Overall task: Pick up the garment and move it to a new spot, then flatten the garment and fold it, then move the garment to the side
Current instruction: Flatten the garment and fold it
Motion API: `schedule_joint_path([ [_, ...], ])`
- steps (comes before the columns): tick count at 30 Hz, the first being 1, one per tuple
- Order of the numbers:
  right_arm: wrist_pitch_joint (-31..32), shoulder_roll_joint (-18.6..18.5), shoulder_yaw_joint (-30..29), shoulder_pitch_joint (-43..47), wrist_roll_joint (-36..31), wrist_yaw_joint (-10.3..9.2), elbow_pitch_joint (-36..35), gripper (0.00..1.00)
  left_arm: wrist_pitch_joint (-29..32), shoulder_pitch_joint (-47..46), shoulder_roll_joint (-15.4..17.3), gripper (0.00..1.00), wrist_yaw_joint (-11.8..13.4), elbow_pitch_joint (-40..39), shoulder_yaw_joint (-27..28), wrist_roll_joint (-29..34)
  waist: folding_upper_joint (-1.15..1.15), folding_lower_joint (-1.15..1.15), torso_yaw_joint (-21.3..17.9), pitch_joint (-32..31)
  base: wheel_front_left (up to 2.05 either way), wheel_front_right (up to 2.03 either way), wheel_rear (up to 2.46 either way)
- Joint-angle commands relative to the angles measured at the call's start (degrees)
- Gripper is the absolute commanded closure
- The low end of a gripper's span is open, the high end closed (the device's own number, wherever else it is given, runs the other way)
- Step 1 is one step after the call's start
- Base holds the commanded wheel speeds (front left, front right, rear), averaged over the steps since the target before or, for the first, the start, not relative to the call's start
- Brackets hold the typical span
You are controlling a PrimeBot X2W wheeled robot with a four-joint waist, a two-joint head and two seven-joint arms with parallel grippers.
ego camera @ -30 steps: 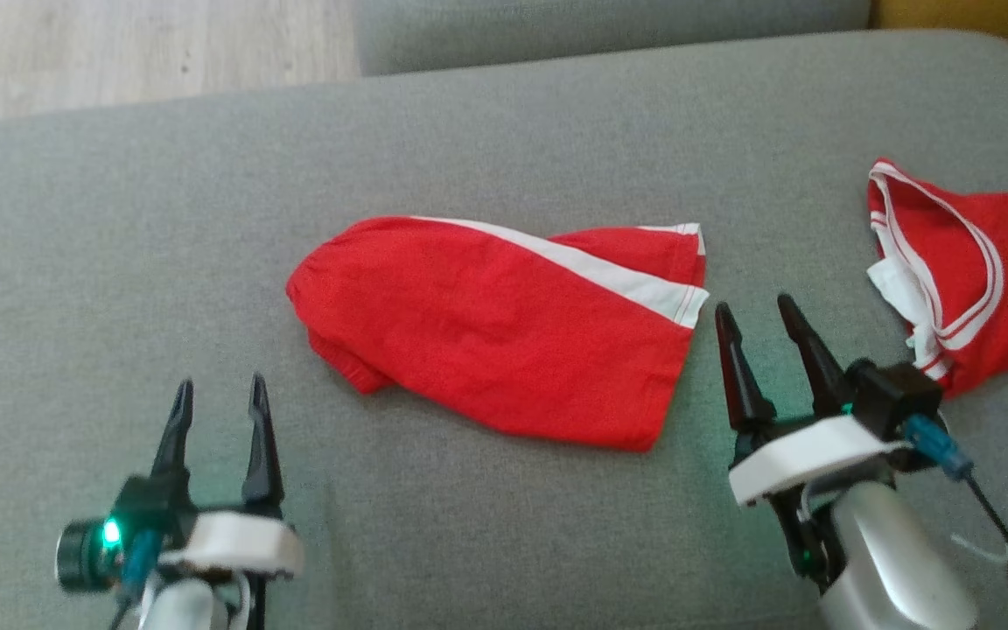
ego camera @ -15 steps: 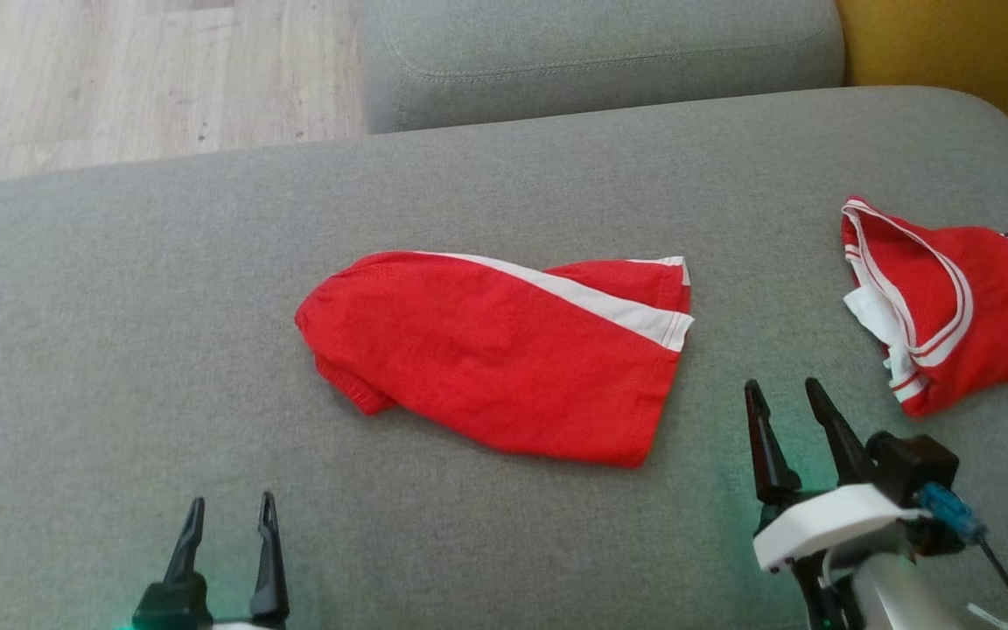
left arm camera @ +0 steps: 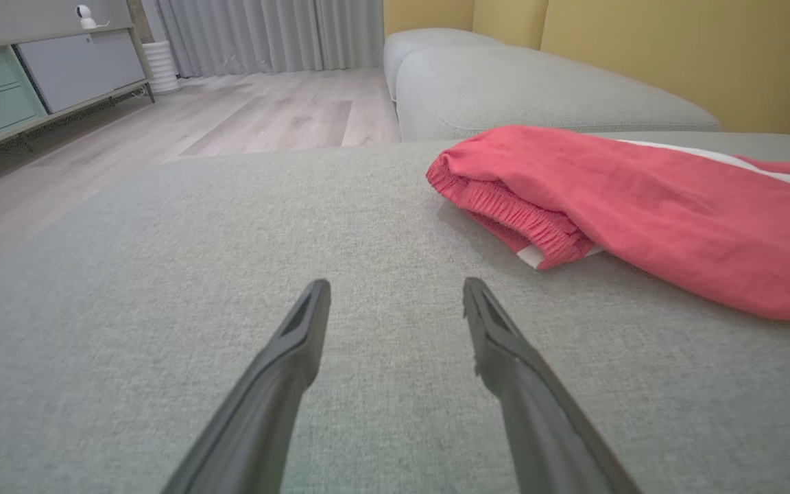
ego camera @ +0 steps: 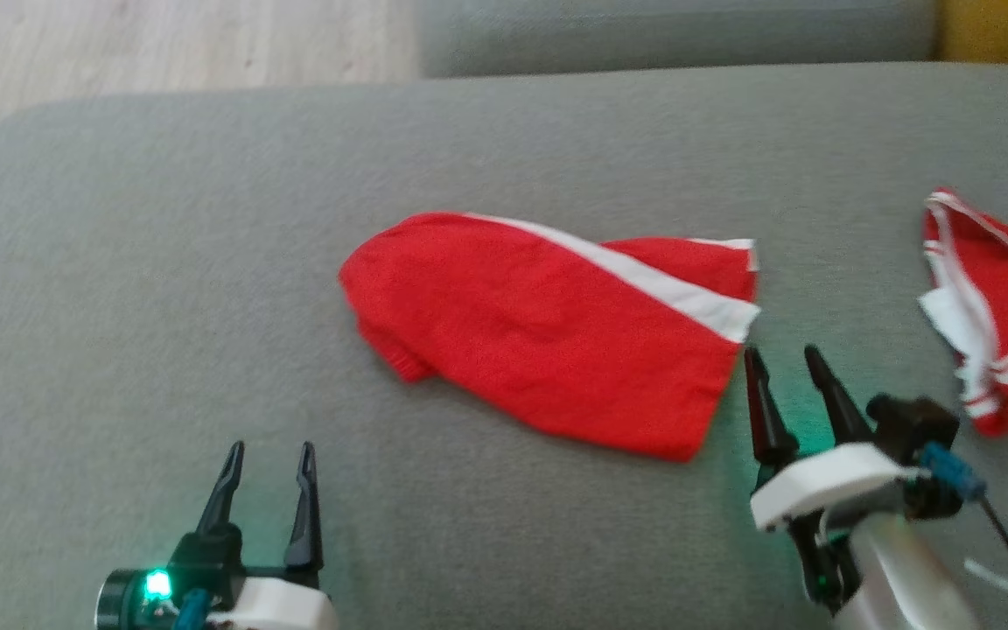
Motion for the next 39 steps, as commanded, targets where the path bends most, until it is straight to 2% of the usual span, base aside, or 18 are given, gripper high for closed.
schedule_joint_path([
  [1, -0.2, 0.1, 1.0, -3.1, 0.1, -0.04, -0.5, 0.0, -0.3, -2.0, 0.0, 0.0, -0.1, -1.8, 1.1, 0.1, 0.0, -0.01, 2.6, 2.3, 0.0, 0.0, 0.0],
  [10, -0.2, 0.1, -2.8, -8.0, 1.0, -0.04, 6.7, 0.0, -0.3, -3.4, 0.0, 0.0, 0.2, -1.3, -0.7, -0.3, 0.0, -0.01, 7.0, 5.8, 0.0, 0.0, 0.0],
  [24, -0.2, 0.1, -1.1, -8.2, 2.8, -0.04, 4.1, 0.0, -0.3, -5.0, 0.0, 0.0, 1.1, -2.1, -2.3, -1.6, 0.0, -0.01, 6.1, 6.3, 0.0, 0.0, 0.0],
  [27, -0.2, 0.1, -1.3, -8.4, 2.7, -0.04, 4.4, 0.21, -0.3, -5.2, 0.0, 0.0, 1.1, -2.0, -2.6, -1.7, 0.0, -0.01, 6.1, 6.4, 0.0, 0.0, 0.0],
  [30, -0.2, 0.1, -1.8, -9.2, 2.2, -0.04, 5.3, 0.19, -0.3, -5.4, 0.0, 0.0, 1.0, -1.8, -2.8, -1.8, 0.0, -0.01, 6.4, 6.4, 0.0, 0.0, 0.0],
  [33, -0.2, 0.1, -2.5, -10.1, 1.3, -0.04, 6.7, 0.22, -0.3, -5.3, 0.0, 0.0, 1.1, -1.6, -2.9, -1.9, 0.0, -0.01, 6.9, 6.5, 0.0, 0.0, 0.0],
  [34, -0.2, 0.1, -2.8, -10.3, 1.2, -0.04, 7.1, 0.29, -0.3, -5.2, 0.0, 0.0, 1.2, -1.5, -2.9, -2.0, 0.0, -0.01, 7.2, 6.5, 0.0, 0.0, 0.0],
  [35, -0.2, 0.1, -2.8, -10.5, 1.1, -0.04, 7.5, 0.42, -0.3, -5.2, 0.0, 0.0, 1.2, -1.5, -2.9, -2.0, 0.0, -0.01, 7.4, 6.5, 0.0, 0.0, 0.0],
  [36, -0.2, 0.1, -2.9, -10.6, 0.9, -0.04, 7.9, 0.58, -0.3, -5.1, 0.0, 0.0, 1.2, -1.4, -2.8, -2.1, 0.0, -0.01, 7.6, 6.5, 0.0, 0.0, 0.0],
  [37, -0.2, 0.1, -2.9, -10.8, 0.7, -0.04, 8.4, 0.69, -0.3, -5.0, 0.0, 0.0, 1.2, -1.3, -2.7, -2.1, 0.0, -0.01, 7.8, 6.5, 0.0, 0.0, 0.0],
  [38, -0.2, 0.1, -2.9, -11.0, 0.8, -0.04, 8.9, 0.88, -0.3, -5.0, 0.0, 0.0, 1.2, -1.2, -2.6, -2.2, 0.0, -0.01, 8.0, 6.5, 0.0, 0.0, 0.0],
  [39, -0.2, 0.1, -3.0, -11.3, 0.5, -0.04, 9.3, 1.0, -0.3, -4.9, 0.0, 0.0, 1.2, -1.1, -2.6, -2.2, 0.0, -0.01, 8.2, 6.4, 0.0, 0.0, 0.0],
])
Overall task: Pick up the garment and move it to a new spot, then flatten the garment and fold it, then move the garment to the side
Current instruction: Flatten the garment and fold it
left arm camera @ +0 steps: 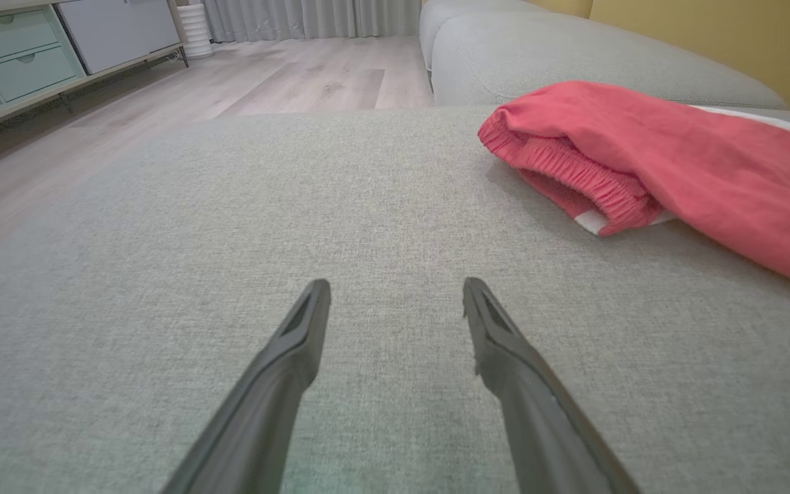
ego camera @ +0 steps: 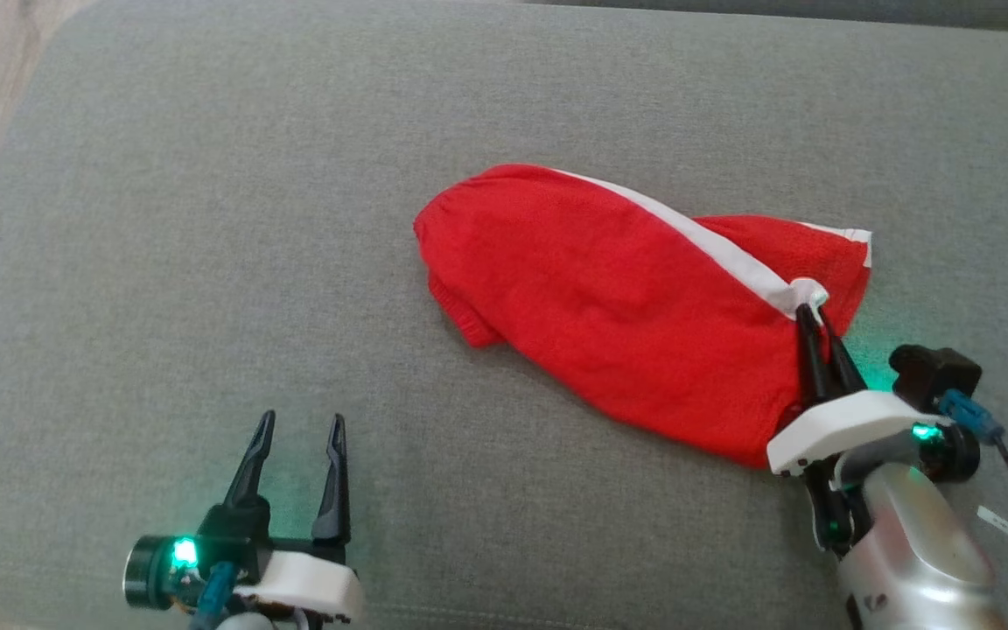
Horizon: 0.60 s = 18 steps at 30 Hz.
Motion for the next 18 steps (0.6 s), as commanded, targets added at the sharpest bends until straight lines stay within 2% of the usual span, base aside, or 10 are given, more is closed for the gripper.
schedule_joint_path([
  [1, -0.2, 0.1, 1.0, -2.1, -0.7, -0.04, -1.0, 1.0, -0.3, -1.3, 0.1, 0.0, 0.4, -1.3, 1.9, -0.7, 0.0, 0.0, 0.4, -0.1, 0.0, 0.0, 0.0],
  [8, -0.2, 0.1, 0.3, -5.2, -3.8, -0.04, -7.6, 1.0, -0.3, -0.9, 0.1, 0.0, 0.6, -1.2, 1.5, -1.5, 0.0, 0.0, 2.3, -2.2, 0.0, 0.0, 0.0],
  [14, -0.2, -0.3, 1.4, -14.7, -8.2, -0.04, -13.8, 1.0, -0.3, -0.4, 0.1, 0.0, 0.7, -1.1, 0.0, -2.3, 0.0, 0.0, 5.2, -4.5, 0.0, 0.0, 0.0],
  [18, -0.2, -2.2, 4.6, -24.3, -9.6, -0.04, -16.1, 1.0, -0.3, 0.7, 0.1, 0.0, 0.9, -0.6, -1.2, -3.1, 0.0, 0.0, 8.7, -6.5, 0.0, 0.0, 0.0],
])
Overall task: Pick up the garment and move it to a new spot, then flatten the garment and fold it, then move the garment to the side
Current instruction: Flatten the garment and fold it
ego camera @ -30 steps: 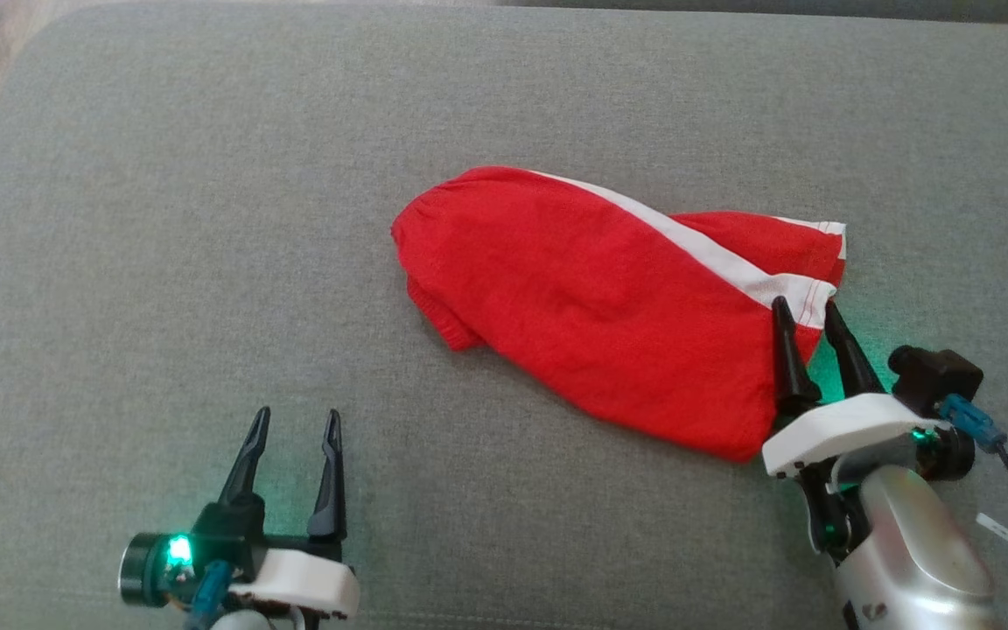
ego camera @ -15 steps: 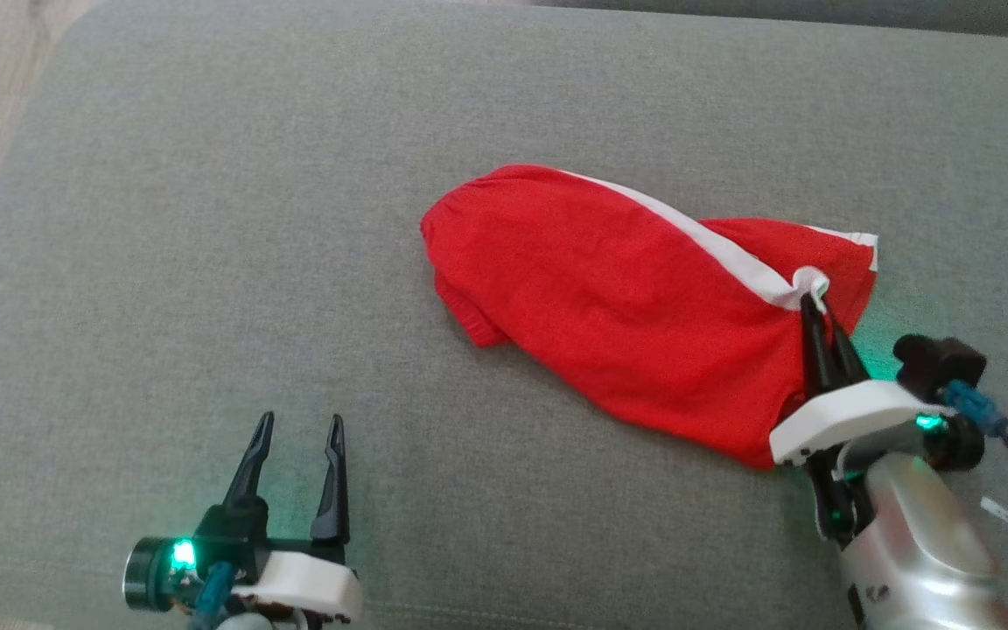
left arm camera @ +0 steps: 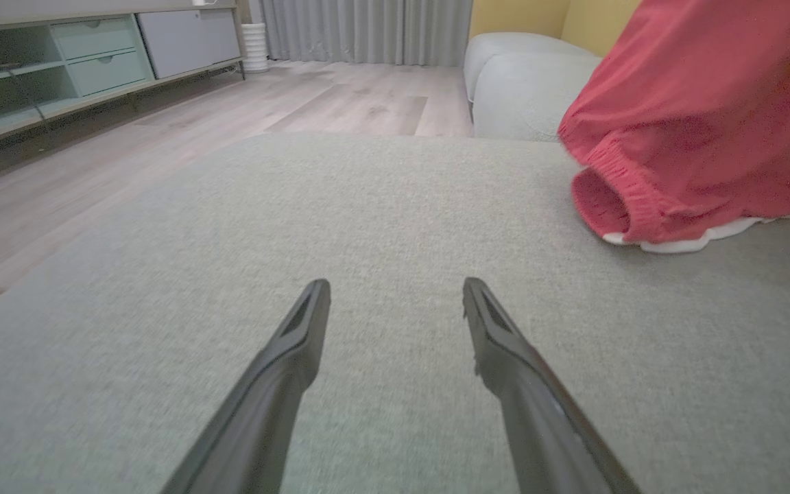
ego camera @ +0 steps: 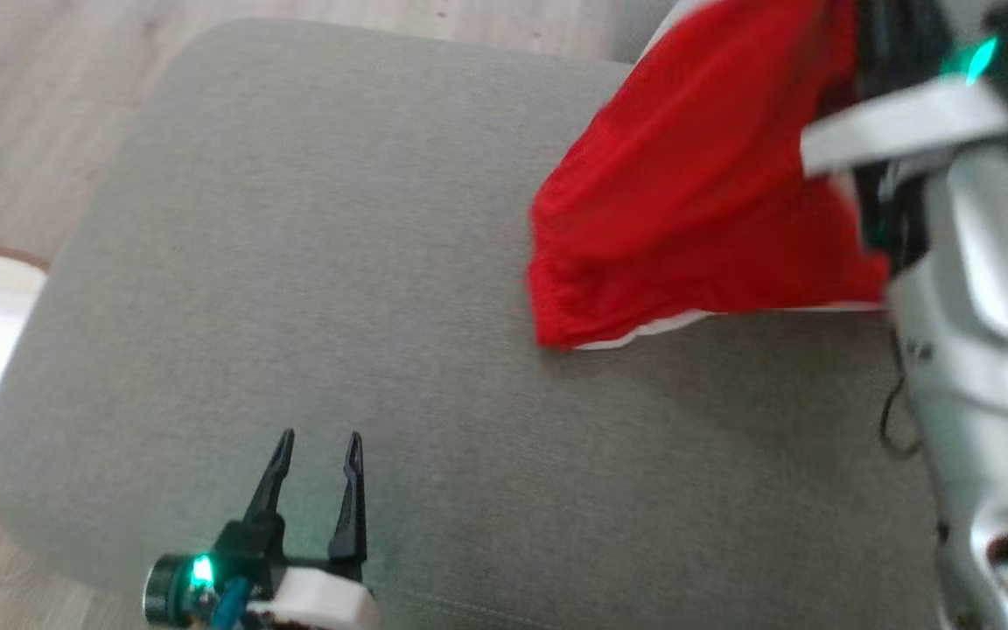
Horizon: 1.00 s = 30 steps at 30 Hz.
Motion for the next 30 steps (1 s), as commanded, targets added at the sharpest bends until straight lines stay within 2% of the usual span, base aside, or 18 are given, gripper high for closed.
schedule_joint_path([
  [1, -0.2, 0.4, 1.8, -1.9, -0.6, -0.04, -2.1, 1.0, -0.3, 0.2, 0.1, 0.0, 0.4, -1.1, 1.4, -0.2, 0.0, 0.0, 2.3, -1.8, 0.0, 0.0, 0.0],
  [5, -0.2, -1.1, 6.1, -7.7, -0.1, -0.04, -3.3, 1.0, -0.3, 1.9, 0.1, 0.0, 0.7, -0.9, 1.5, -0.5, 0.0, 0.0, 4.2, -3.5, 0.0, 0.0, 0.0],
  [9, -0.2, -1.9, 8.7, -7.4, 2.0, -0.04, -6.1, 1.0, -0.3, 3.5, 0.1, 0.0, 0.8, -0.9, 2.3, -0.4, 0.0, 0.0, 3.8, -4.6, 0.0, 0.0, 0.0],
  [14, -0.2, -3.9, 8.2, 3.2, 4.6, -0.04, -8.2, 1.0, -0.3, 4.5, 0.1, 0.0, 0.7, -1.5, 2.9, -0.4, 0.0, 0.0, 0.1, -4.6, 0.0, 0.0, 0.0],
  [21, -0.2, -5.2, -0.7, 23.9, 5.6, -0.04, -5.2, 1.0, -0.3, 3.1, 0.1, 0.0, 0.7, -2.3, 3.0, -0.2, 0.0, 0.0, -5.5, -2.8, 0.0, 0.0, 0.0],
  [22, -0.2, -5.0, -2.0, 26.1, 5.5, -0.04, -4.7, 0.72, -0.3, 2.8, 0.1, 0.0, 0.6, -2.3, 3.0, -0.1, 0.0, 0.0, -6.1, -2.6, 0.0, 0.0, 0.0],
  [23, -0.2, -4.7, -2.9, 28.0, 5.1, -0.04, -4.1, 0.29, -0.3, 2.5, 0.1, 0.0, 0.6, -2.4, 3.1, 0.0, 0.0, 0.0, -6.9, -2.4, 0.0, 0.0, 0.0],
  [24, -0.2, -4.3, -4.0, 29.6, 4.8, -0.04, -3.4, 0.0, -0.3, 2.3, 0.1, 0.0, 0.5, -2.4, 3.2, 0.0, 0.0, 0.0, -7.5, -2.3, 0.0, 0.0, 0.0],
  [30, -0.2, -0.5, -8.4, 33.8, 2.7, -0.04, -3.8, 0.0, -0.3, 0.8, 0.1, 0.0, 0.0, -2.7, 3.7, -0.5, 0.0, 0.0, -11.5, -1.5, 0.0, 0.0, 0.0],
])
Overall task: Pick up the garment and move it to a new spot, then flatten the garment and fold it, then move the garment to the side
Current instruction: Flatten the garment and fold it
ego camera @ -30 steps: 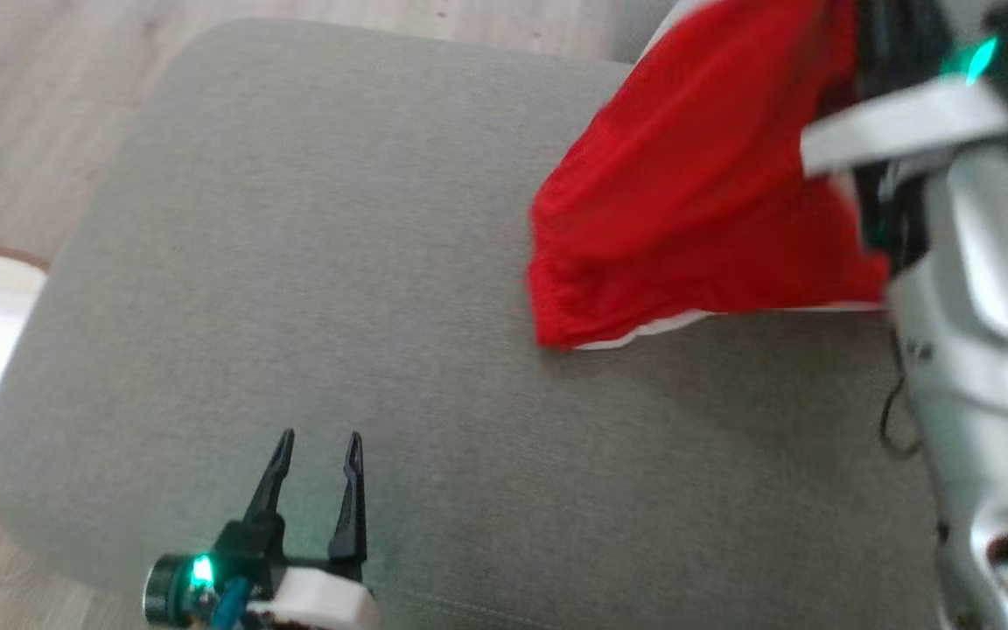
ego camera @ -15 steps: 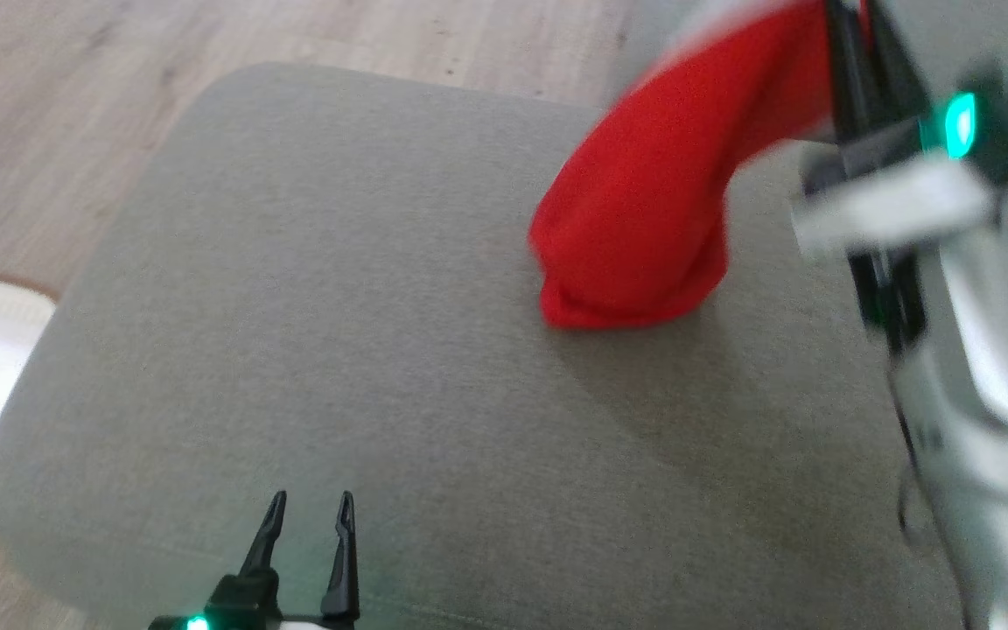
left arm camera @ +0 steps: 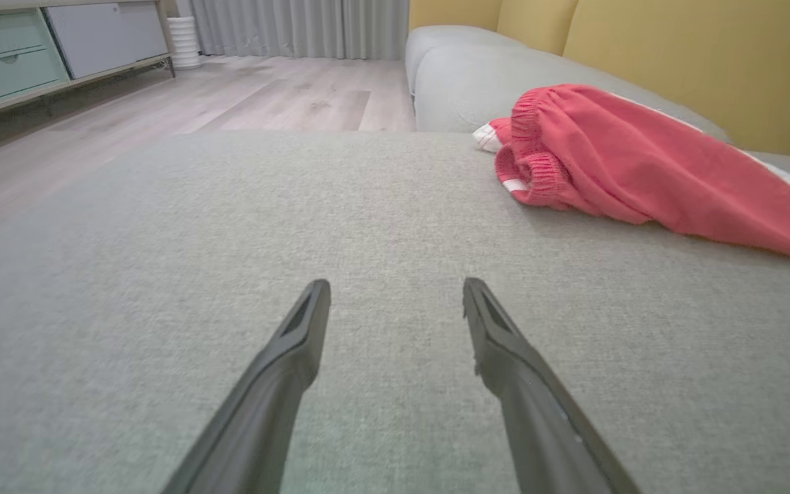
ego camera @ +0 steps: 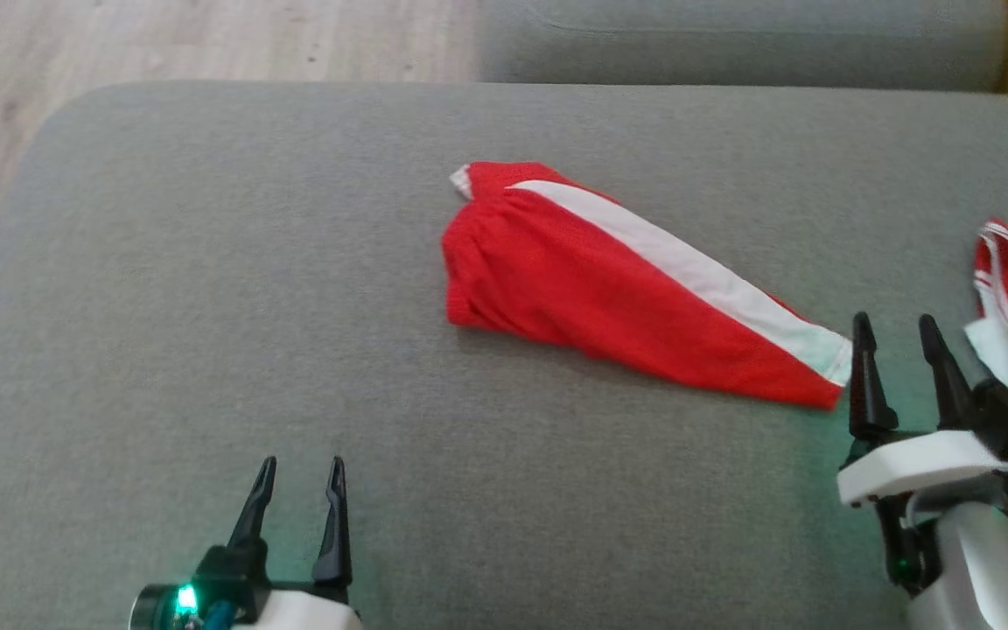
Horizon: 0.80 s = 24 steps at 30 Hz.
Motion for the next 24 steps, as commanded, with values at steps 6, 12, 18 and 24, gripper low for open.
schedule_joint_path([
  [6, -0.2, 2.9, 1.8, -0.5, -1.1, -0.04, -3.5, 0.0, -0.3, -7.4, 0.0, 0.0, -1.0, -3.2, 1.2, -1.9, 0.0, 0.0, -4.9, 2.7, 0.0, 0.0, 0.0],
  [12, -0.2, 3.6, 4.2, -2.1, -0.9, -0.04, -4.1, 0.0, -0.3, -17.9, 0.0, 0.0, -3.2, -1.5, 0.4, -3.5, 0.0, 0.0, -7.4, 5.4, 0.0, 0.0, 0.0],
  [18, -0.2, 3.8, 8.3, -4.0, -0.5, -0.04, -3.4, 0.0, -0.3, -35.6, 0.0, 0.0, -6.5, 12.8, -2.5, -8.7, 0.0, 0.0, -11.3, 7.8, 0.0, 0.0, 0.0],
  [24, -0.2, 3.9, 10.2, -4.9, 0.6, -0.04, -3.0, 0.0, 3.6, -46.5, 0.1, 0.0, -6.7, 28.1, -5.1, -10.0, 0.0, 0.0, -14.1, 9.8, 0.0, 0.0, 0.0],
])
